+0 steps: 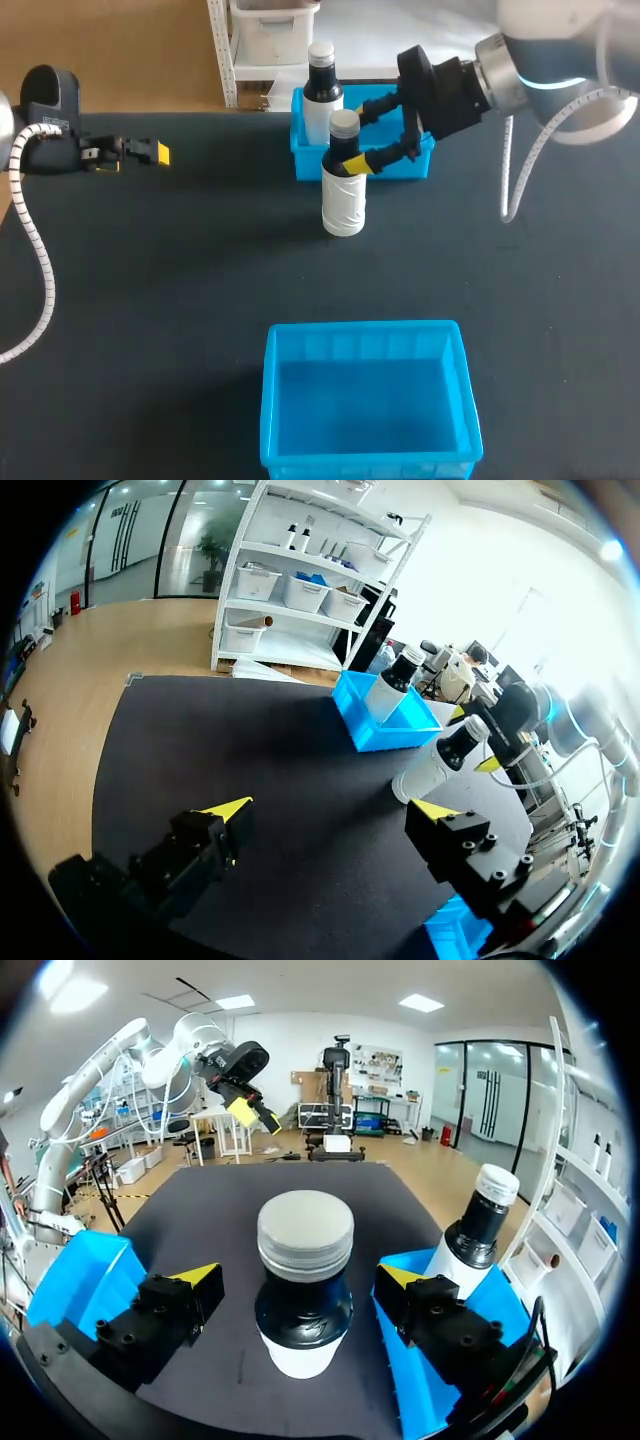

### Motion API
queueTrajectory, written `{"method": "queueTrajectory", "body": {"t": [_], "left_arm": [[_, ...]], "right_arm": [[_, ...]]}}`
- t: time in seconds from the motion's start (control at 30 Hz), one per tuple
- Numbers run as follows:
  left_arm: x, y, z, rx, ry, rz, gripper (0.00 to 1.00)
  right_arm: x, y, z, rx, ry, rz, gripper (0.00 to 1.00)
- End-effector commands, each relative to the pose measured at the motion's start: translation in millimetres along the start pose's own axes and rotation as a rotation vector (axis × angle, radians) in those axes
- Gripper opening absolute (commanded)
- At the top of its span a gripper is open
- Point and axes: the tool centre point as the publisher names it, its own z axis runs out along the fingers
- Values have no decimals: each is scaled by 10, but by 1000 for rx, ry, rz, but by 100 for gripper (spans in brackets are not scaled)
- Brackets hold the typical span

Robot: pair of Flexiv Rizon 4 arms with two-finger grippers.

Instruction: Pick up the bottle, and place it in the far bin if it is heavy, or in the near bin if it is light.

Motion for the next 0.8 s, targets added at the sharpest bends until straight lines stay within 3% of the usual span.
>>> {"method": "queueTrajectory", "body": {"t": [0.03,0.63,0.67,0.7,0.8], "left_arm": [[0,0,0,0,0,0,100],[0,0,0,0,0,0,100],[0,0,0,0,0,0,100],[0,0,0,0,0,0,100],[0,0,0,0,0,0,100]], "right_arm": [[-34,-38,41,-9,4,1,100],[-39,-48,96,-5,12,9,100],[-37,-50,96,-5,12,9,98],[-35,-56,98,-6,13,9,89],[-25,-72,113,-9,14,10,84]]}}
